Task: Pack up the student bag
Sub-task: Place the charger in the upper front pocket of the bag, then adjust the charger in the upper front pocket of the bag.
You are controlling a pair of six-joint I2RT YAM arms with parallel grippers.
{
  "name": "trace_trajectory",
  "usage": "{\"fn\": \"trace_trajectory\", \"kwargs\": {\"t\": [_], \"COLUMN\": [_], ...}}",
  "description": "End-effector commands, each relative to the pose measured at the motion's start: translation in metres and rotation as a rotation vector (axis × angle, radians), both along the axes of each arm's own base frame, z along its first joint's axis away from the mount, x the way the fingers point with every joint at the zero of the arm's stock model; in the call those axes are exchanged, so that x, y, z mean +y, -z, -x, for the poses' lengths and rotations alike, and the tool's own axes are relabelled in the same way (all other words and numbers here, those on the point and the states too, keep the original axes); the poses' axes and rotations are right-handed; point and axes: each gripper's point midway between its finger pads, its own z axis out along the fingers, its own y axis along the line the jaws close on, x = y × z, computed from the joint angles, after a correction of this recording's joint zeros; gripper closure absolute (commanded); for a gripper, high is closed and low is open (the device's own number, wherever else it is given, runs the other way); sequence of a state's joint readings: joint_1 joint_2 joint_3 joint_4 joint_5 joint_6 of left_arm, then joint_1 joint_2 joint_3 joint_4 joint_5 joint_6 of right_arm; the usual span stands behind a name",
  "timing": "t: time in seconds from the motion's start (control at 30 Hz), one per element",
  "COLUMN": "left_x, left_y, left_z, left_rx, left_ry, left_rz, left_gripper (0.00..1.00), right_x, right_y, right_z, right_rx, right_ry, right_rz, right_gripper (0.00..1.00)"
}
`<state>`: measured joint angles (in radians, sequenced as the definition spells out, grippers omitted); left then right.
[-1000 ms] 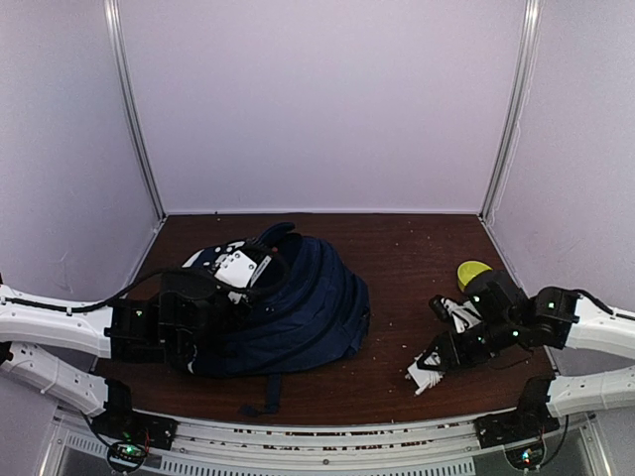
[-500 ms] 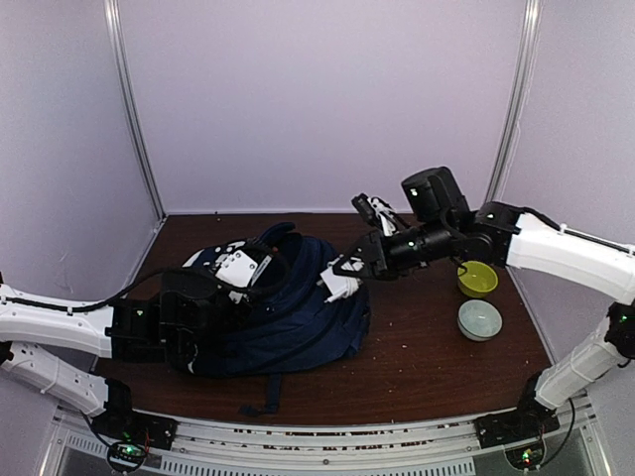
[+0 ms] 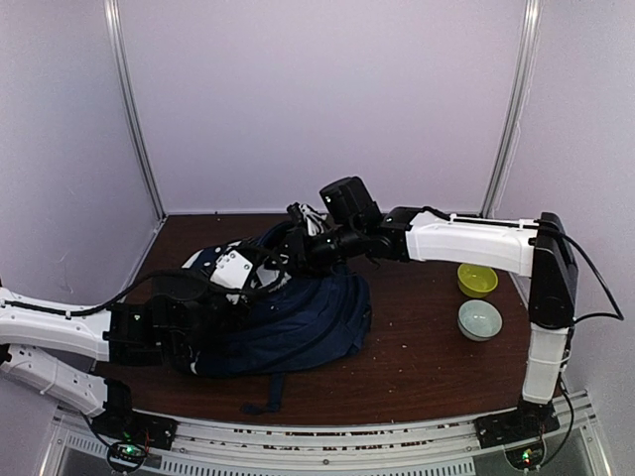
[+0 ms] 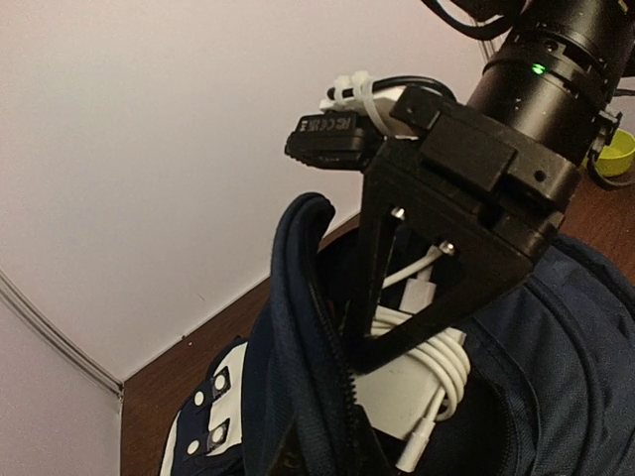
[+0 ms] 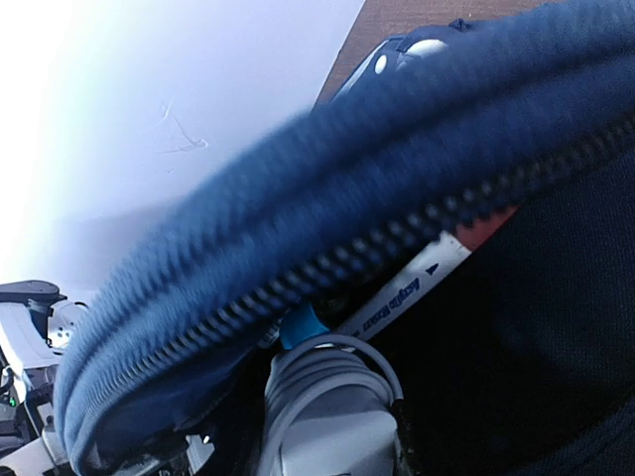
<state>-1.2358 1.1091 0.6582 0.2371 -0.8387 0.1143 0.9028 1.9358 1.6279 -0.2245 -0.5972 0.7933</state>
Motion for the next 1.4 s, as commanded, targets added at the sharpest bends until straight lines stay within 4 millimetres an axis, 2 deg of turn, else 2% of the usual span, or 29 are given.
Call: {"fn": "trace_trajectory", "kwargs": {"t": [0.0,0.13,0.27,0.33,0.5,0.63,0.77,0.83,0.97,1.1,1.37], "left_x": [-0.008,-0.014,-0.012,-0.01,-0.011,-0.014,-0.014,-0.015,-0.017,-0.018,-0.015], "left_y": [-0.06,-0.065,-0.068,-0.066,-0.06,-0.059,-0.059,-0.059,-0.056,-0.056,-0.059], "left_z": [0.0,0.003,0.003,0.002,0.0,0.0,-0.001,-0.001,-0.002,-0.002,0.001], "left_rx": [-0.096,-0.109,-0.118,-0.115,-0.099,-0.093,-0.094,-0.095,-0.091,-0.088,-0.09], "left_ry": [0.041,0.079,0.073,0.063,0.051,0.053,0.052,0.052,0.051,0.057,0.064], "left_rz": [0.229,0.228,0.223,0.222,0.218,0.216,0.21,0.209,0.208,0.21,0.214], "left_gripper": [1.0,1.0,1.0,1.0,1.0,1.0,1.0,1.0,1.0,1.0,1.0], "right_x": [0.005,0.015,0.019,0.009,-0.02,-0.046,-0.066,-0.071,-0.061,-0.04,0.019], "right_y": [-0.003,0.012,0.007,-0.001,-0.031,-0.039,-0.038,-0.035,-0.034,-0.021,-0.015], "right_z": [-0.021,-0.035,-0.034,-0.035,-0.035,-0.034,-0.027,-0.022,-0.007,-0.008,-0.023], "right_rx": [-0.054,-0.05,-0.06,-0.108,-0.249,-0.324,-0.354,-0.345,-0.313,-0.267,-0.232], "right_ry": [0.062,0.08,0.056,0.073,0.095,0.106,0.093,0.086,0.049,0.02,-0.03], "right_rz": [0.002,0.033,0.026,0.056,0.158,0.271,0.353,0.359,0.288,0.243,0.124], "right_gripper": [0.76,0.66,0.45,0.37,0.26,0.2,0.18,0.21,0.43,0.61,0.75]}}
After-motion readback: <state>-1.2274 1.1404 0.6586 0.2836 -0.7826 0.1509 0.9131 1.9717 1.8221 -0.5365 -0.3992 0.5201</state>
